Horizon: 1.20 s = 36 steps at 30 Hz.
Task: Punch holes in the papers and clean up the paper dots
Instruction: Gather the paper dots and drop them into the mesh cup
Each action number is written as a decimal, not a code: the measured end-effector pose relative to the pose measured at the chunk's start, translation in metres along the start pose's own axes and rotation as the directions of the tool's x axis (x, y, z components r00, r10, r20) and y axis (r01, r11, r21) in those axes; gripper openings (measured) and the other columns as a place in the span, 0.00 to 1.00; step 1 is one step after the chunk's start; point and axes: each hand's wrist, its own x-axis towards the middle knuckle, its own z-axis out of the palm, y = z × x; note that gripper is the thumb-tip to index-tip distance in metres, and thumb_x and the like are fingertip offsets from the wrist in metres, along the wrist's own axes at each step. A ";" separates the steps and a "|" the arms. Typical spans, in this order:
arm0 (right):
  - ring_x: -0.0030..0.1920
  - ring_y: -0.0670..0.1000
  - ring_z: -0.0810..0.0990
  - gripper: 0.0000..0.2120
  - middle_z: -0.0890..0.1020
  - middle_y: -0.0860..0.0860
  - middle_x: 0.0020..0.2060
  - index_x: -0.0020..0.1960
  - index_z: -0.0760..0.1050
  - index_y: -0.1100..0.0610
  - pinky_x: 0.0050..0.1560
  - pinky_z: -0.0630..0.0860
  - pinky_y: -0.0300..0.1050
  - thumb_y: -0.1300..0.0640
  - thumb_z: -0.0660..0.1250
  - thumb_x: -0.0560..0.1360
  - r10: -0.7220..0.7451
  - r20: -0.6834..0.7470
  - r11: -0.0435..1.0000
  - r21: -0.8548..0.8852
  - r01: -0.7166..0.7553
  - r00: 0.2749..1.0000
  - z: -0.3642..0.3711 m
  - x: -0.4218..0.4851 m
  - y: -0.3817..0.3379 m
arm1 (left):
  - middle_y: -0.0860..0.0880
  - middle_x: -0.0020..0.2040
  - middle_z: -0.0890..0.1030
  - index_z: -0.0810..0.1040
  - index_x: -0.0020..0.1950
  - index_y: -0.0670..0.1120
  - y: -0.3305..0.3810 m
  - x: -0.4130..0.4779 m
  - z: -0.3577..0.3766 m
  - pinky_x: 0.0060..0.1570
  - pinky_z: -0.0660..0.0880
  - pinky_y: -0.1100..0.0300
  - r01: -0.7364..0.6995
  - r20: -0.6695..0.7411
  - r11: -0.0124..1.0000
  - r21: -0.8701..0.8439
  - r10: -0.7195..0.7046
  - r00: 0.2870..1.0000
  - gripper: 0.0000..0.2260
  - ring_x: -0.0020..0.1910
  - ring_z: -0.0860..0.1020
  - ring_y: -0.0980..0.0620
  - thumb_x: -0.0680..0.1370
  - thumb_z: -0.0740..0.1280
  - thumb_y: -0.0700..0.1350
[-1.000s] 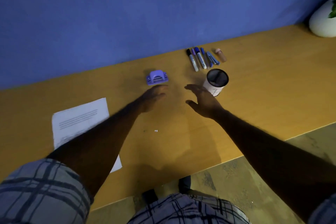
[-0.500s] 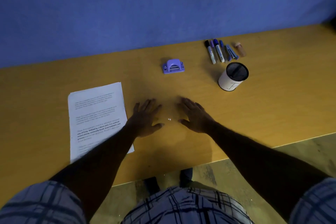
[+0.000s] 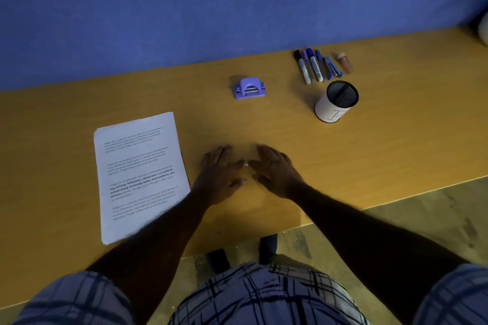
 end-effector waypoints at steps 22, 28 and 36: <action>0.62 0.55 0.73 0.17 0.74 0.52 0.62 0.60 0.76 0.51 0.62 0.73 0.55 0.51 0.72 0.73 0.215 0.008 0.957 0.200 -0.212 0.977 -0.005 0.013 -0.005 | 0.49 0.72 0.68 0.83 0.46 0.53 0.027 0.026 0.000 0.67 0.64 0.44 0.236 -0.188 0.934 -0.268 -0.291 0.938 0.05 0.74 0.62 0.46 0.76 0.68 0.50; 0.61 0.55 0.73 0.16 0.75 0.51 0.61 0.60 0.77 0.51 0.61 0.71 0.54 0.50 0.71 0.74 0.198 -0.008 0.965 0.178 -0.193 0.980 -0.003 0.018 -0.008 | 0.47 0.73 0.66 0.82 0.49 0.48 0.013 0.026 0.000 0.70 0.60 0.43 0.220 -0.133 0.925 -0.309 -0.271 0.953 0.07 0.75 0.59 0.46 0.78 0.65 0.49; 0.58 0.54 0.74 0.11 0.77 0.49 0.55 0.53 0.79 0.49 0.56 0.69 0.53 0.46 0.71 0.73 0.219 -0.081 0.960 0.194 -0.200 0.972 0.004 0.026 -0.018 | 0.45 0.70 0.71 0.82 0.50 0.43 -0.015 0.008 -0.012 0.67 0.65 0.44 0.264 -0.195 0.878 -0.400 -0.363 0.911 0.10 0.72 0.66 0.45 0.78 0.66 0.48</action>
